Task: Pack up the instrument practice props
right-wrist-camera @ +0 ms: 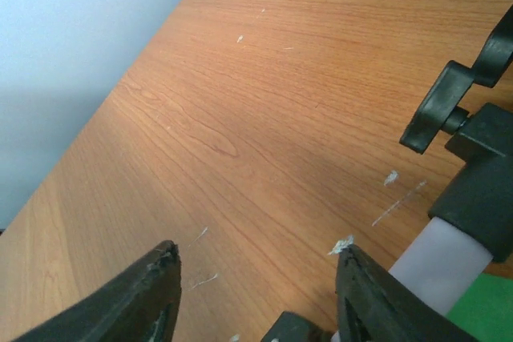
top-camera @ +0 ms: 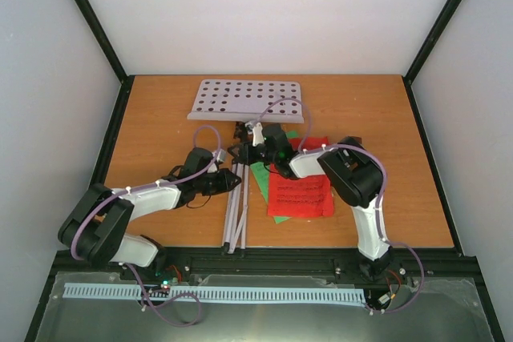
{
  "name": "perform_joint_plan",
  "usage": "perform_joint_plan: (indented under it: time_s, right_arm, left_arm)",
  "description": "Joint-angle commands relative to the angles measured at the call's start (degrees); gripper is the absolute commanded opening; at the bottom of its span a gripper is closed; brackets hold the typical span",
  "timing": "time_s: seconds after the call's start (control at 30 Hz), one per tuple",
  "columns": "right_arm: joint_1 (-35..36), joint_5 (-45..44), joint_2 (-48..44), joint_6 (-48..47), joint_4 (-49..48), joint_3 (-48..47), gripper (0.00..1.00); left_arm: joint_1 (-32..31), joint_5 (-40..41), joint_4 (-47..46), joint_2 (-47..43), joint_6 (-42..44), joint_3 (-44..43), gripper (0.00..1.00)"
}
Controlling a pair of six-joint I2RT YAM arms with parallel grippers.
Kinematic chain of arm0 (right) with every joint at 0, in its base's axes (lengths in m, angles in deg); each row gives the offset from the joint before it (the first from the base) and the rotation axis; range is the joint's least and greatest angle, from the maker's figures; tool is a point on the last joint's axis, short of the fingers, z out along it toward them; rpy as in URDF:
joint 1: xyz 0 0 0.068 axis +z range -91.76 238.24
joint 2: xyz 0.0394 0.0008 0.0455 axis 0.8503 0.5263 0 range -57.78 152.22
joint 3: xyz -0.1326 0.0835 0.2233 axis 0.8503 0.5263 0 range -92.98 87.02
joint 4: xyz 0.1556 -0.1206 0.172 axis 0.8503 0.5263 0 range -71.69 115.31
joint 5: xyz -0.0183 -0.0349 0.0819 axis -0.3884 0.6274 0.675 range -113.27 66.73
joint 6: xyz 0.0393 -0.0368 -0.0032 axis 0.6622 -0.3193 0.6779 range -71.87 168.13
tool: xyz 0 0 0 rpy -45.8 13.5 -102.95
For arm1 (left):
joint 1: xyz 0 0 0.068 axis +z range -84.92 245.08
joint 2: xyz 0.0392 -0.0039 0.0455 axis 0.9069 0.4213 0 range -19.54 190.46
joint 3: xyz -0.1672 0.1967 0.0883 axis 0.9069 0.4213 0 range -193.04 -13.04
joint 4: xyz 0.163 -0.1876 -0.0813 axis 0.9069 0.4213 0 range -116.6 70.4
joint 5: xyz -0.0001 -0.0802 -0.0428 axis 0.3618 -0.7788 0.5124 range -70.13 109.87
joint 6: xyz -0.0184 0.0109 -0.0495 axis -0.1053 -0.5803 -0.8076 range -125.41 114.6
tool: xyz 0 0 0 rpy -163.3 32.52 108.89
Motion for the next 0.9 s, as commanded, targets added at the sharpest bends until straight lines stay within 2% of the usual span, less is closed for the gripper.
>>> perform_joint_plan:
  time_s: [0.0,0.07,0.23,0.3,0.5,0.57,0.67,0.87]
  right_arm:
    - [-0.17,-0.38,-6.06,-2.18,-1.6,2.46,0.56]
    - [-0.36,-0.71,-8.5,-2.84,-1.29,3.91,0.61]
    - [-1.33,-1.33,-15.8,-5.44,1.99,7.84,0.71]
    - [-1.89,-2.28,-20.08,-7.29,4.55,9.79,0.75]
    - [-3.05,-10.38,-38.36,-14.98,16.85,13.91,0.95]
    - [-4.11,-14.53,-43.42,-16.26,23.97,13.38,0.98]
    - [-7.68,-18.35,-49.37,-17.36,32.2,11.72,1.0]
    - [-20.67,-18.13,-56.61,-18.03,41.89,8.82,1.0]
  left_arm:
    - [-0.14,-0.68,-10.02,-0.56,6.18,-4.71,0.08]
    - [-0.13,-1.38,-9.84,-0.63,6.64,-5.17,0.18]
    - [-0.15,-0.67,-7.74,-3.31,7.88,-5.9,0.54]
    - [-0.15,0.43,-7.09,-5.48,8.97,-5.91,0.65]
    - [0.23,2.15,-1.79,-10.83,14.93,-9.36,0.96]
    - [0.84,1.82,-0.32,-11.7,16.68,-11.4,0.99]
    - [3.5,-1.89,0.71,-11.19,18.95,-15.16,0.99]
    - [13.82,-5.38,6.21,-5.45,22.31,-25.85,0.99]
